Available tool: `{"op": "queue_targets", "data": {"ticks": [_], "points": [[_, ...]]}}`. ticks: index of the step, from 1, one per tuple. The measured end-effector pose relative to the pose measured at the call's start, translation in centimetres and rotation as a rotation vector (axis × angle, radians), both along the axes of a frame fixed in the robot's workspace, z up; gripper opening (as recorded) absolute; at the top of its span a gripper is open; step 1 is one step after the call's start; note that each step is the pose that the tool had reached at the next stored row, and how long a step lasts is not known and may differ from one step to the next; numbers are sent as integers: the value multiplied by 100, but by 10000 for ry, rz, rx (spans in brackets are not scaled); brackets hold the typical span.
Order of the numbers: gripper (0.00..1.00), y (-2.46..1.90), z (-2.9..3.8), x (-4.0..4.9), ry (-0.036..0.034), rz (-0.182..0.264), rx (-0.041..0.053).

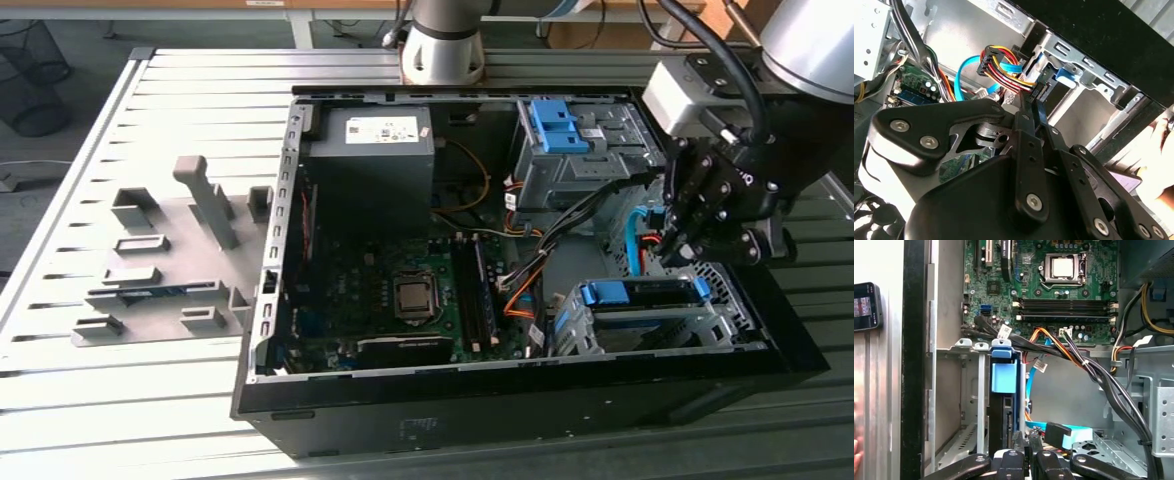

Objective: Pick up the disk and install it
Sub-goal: 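Insert the first disk wire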

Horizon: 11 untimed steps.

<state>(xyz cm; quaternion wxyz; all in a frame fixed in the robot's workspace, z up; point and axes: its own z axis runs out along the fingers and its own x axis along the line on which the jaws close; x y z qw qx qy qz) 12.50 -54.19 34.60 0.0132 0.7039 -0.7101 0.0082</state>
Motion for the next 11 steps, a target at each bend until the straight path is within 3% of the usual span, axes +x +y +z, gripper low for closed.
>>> {"op": "queue_targets", "data": {"ticks": [1, 4, 5, 11], "points": [[16, -3, 0, 0, 29, -1, 0], [16, -9, 0, 0, 272, -42, 1], [16, -14, -1, -1, 301, -67, 0], [16, -49, -34, 0, 303, -267, 35]]}}
